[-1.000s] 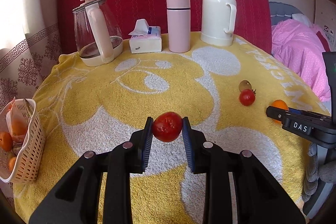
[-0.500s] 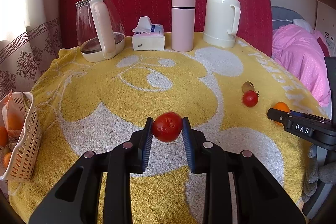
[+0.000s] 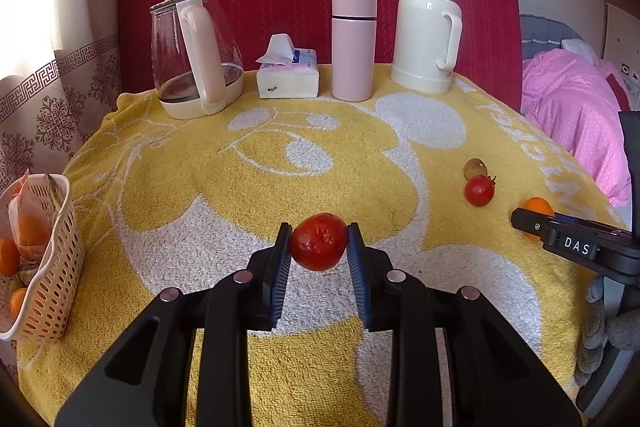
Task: Organize fruits
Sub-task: 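Lift the tomato with the left tool while the right tool holds the orange, then carry the red tomato into the white basket and open the left tool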
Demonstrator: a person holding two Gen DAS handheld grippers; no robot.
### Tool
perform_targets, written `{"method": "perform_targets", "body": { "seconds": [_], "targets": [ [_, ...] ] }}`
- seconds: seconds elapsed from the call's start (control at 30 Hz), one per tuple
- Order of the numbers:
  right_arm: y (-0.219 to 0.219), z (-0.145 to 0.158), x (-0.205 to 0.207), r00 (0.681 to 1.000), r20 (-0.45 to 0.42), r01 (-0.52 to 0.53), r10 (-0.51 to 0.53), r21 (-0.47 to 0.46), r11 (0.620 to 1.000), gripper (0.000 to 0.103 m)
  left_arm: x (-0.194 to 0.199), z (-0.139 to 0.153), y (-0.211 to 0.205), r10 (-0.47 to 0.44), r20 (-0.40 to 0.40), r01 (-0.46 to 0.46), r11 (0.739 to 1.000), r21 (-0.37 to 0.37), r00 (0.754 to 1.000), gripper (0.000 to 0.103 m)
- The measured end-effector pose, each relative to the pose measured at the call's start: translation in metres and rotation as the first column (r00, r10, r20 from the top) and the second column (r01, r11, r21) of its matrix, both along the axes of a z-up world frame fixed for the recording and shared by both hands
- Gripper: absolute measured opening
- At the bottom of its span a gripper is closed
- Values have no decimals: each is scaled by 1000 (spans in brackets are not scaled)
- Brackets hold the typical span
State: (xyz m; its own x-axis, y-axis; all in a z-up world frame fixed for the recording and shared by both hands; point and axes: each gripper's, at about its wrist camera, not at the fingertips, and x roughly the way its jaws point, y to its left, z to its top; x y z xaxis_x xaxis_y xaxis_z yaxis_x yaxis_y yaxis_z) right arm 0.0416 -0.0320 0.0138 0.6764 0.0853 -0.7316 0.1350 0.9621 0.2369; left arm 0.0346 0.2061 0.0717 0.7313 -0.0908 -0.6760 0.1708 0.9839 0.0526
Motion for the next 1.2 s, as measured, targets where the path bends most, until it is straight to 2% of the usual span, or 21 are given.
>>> {"method": "perform_targets", "body": {
  "seconds": [0.27,0.47,0.83,1.2],
  "targets": [
    [0,4,-5,1000,25,10,-10,-16,1000,38,-1,5,5,25,17,-24,1000,-8,1000,28],
    [1,12,-13,997,77,23,-21,-31,999,38,-6,19,10,50,63,-50,999,-3,997,28],
    [-2,13,-14,995,86,48,-46,-27,998,38,-14,46,28,96,132,-96,995,-5,987,28],
    [0,16,-19,993,103,65,-60,-44,997,38,-18,71,70,185,180,-181,983,-35,966,28]
  ]
}}
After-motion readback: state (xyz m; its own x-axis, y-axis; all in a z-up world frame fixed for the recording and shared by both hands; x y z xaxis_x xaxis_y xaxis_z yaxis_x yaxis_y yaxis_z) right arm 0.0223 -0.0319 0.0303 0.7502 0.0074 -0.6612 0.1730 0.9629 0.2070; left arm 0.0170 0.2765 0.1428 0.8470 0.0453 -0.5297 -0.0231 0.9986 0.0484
